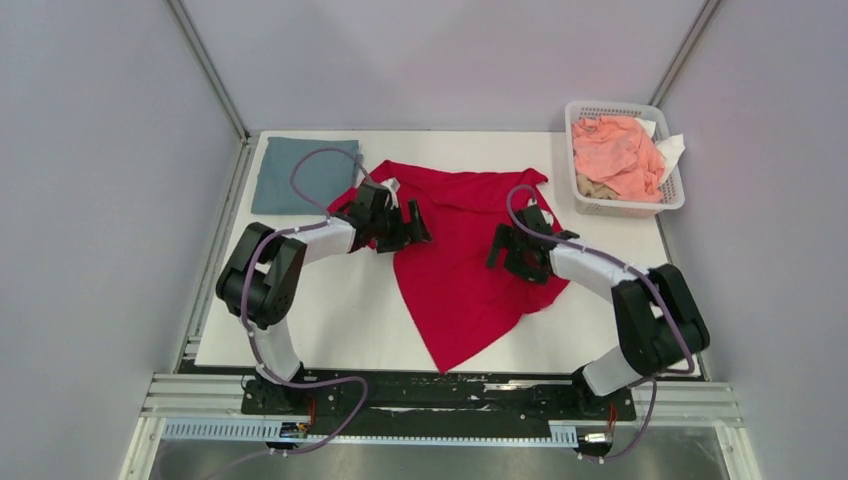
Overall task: Fold and stack the t-shirts
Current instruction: Flatten out the tshirt
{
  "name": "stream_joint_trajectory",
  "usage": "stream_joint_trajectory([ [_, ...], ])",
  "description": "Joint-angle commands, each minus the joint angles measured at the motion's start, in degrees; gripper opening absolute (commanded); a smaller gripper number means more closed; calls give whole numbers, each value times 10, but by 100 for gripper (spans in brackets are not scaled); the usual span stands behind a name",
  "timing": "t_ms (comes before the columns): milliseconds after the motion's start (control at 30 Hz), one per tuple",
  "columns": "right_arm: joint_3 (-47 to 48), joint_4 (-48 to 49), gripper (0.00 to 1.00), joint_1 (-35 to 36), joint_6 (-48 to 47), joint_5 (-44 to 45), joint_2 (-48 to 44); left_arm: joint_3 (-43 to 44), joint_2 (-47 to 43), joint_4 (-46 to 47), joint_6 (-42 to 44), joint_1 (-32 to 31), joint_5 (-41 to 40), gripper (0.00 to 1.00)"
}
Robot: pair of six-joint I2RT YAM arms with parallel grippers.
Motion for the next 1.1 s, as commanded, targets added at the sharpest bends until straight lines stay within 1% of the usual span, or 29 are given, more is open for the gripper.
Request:
stream_joint_trajectory([
  [0, 107, 11, 100, -24, -18, 52, 131, -115, -23, 36, -62, -49, 43, 100],
  [67, 183, 14, 100, -36, -28, 58, 194, -155, -46, 63, -80, -80, 56, 100],
  [100, 228, 18, 100, -39, -38, 55, 224, -173, -54, 79, -94, -105, 65, 100],
  [133, 271, 19, 100, -44, -47, 52, 259, -179, -66, 99, -101, -120, 67, 100],
  [167, 336, 19, 100, -49, -55, 37, 293, -184, -69, 110, -109, -149, 73, 100],
  [200, 386, 19, 100, -52, -65, 22, 326, -181, -72, 122, -109, -162, 73, 100],
  [233, 436, 18, 100, -55, -78, 5, 369, -164, -71, 123, -105, -186, 62, 100],
  [333, 569, 3, 100, -57, -105, -45, 447, -91, -52, 91, -83, -215, 35, 100],
  [367, 606, -12, 100, -57, -109, -53, 463, -76, -48, 82, -72, -220, 31, 100],
  [433, 641, -39, 100, -57, -116, -43, 469, -45, -46, 59, -56, -221, 22, 100],
  [533, 618, -42, 100, -58, -133, 4, 423, -24, -76, -6, -28, -221, -23, 100],
  [567, 603, -41, 100, -57, -140, 15, 400, -27, -89, -16, -17, -221, -57, 100],
  [600, 587, -42, 100, -57, -143, 25, 377, -38, -119, -37, -14, -221, -74, 100],
  [633, 569, -41, 100, -57, -148, 35, 352, -47, -136, -45, -8, -221, -109, 100],
  [667, 551, -41, 100, -57, -150, 47, 325, -67, -173, -62, -8, -221, -127, 100],
  [767, 482, -39, 100, -57, -146, 90, 241, -115, -270, -105, -22, -220, -231, 100],
  [833, 425, -35, 100, -58, -131, 122, 178, -149, -317, -174, -51, -215, -288, 100],
  [867, 379, -30, 100, -59, -116, 135, 150, -169, -331, -192, -73, -205, -312, 100],
  [900, 345, -23, 100, -60, -109, 144, 118, -179, -354, -218, -83, -197, -319, 100],
  [967, 276, -7, 100, -65, -83, 151, 60, -219, -384, -228, -107, -164, -319, 100],
  [1000, 245, 0, 100, -68, -72, 152, 24, -247, -392, -223, -114, -135, -295, 100],
  [1033, 217, 5, 100, -71, -64, 151, 0, -271, -404, -208, -114, -120, -282, 100],
  [1067, 191, 10, 100, -73, -56, 154, -24, -282, -408, -200, -117, -93, -260, 100],
])
